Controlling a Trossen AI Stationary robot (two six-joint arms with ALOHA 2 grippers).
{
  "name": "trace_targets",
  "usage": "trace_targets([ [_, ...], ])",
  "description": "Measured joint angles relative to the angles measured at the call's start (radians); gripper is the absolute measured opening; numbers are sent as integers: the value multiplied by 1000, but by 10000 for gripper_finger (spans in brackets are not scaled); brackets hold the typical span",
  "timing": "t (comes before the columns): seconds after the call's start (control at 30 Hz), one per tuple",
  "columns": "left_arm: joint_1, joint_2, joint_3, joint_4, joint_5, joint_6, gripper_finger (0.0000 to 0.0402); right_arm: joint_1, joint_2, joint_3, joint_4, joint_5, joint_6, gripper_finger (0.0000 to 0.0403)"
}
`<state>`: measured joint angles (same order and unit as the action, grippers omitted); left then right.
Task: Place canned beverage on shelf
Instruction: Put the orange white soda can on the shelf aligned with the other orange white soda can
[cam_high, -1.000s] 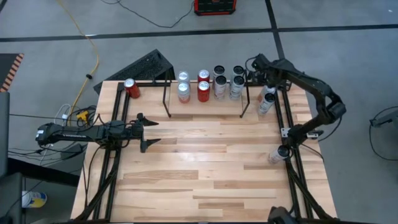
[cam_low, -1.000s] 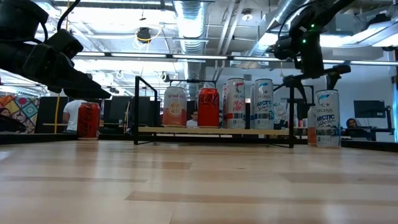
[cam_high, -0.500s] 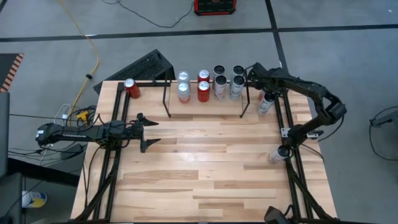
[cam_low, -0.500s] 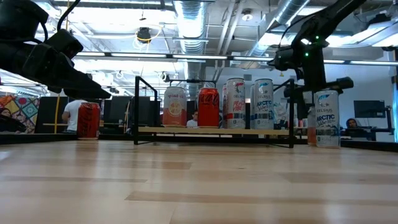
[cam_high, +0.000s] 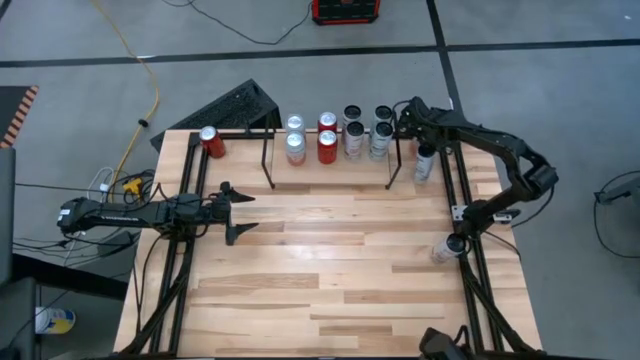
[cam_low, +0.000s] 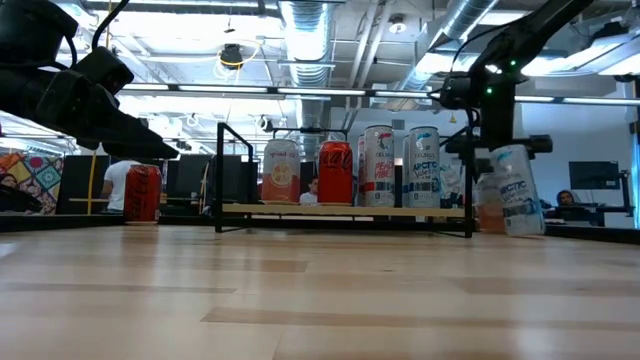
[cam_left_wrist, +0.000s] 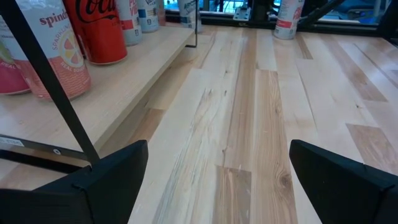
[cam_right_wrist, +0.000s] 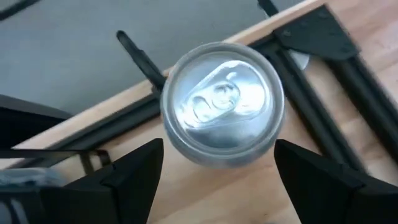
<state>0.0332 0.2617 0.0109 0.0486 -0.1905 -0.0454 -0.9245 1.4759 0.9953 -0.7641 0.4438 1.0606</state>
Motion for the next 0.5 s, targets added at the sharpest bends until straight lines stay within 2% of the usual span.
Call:
trace_targets([
  [0.37, 0, 0, 0, 0, 1, 0, 377, 2, 96, -5, -21, -23, -28, 330],
  [0.5, 0, 0, 0, 0, 0, 0, 377, 12, 126, -9, -36, 21, -44, 330],
])
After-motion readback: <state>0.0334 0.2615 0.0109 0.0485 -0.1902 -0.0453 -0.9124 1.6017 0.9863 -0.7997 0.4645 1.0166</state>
